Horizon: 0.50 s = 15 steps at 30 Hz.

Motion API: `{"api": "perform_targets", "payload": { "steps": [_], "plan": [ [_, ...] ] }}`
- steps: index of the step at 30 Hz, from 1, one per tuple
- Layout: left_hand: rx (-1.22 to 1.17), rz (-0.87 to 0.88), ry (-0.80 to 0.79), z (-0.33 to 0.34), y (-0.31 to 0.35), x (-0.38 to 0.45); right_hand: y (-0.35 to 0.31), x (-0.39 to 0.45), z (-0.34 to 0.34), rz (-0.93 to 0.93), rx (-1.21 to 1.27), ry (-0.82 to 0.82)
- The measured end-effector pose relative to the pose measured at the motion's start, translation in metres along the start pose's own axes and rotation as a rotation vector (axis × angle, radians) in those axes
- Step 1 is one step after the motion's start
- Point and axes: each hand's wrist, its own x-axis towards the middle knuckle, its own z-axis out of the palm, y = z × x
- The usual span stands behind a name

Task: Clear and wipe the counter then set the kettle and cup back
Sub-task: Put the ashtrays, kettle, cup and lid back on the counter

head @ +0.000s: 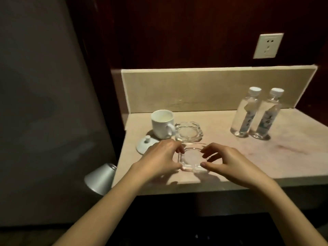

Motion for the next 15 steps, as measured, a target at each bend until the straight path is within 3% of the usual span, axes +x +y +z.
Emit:
{"api": "perform_targets", "payload": {
  "steps": [8,15],
  "plan": [
    [0.129,-0.104,-0.067,-0.011,-0.061,-0.125,-0.075,-0.028,0.102,-0.086,0.028,-0.147],
    [0.150,-0.255,-0.122,0.021,-0.098,-0.219,-0.104,-0.059,0.181,-0.100,-0.069,-0.321]
  ]
}}
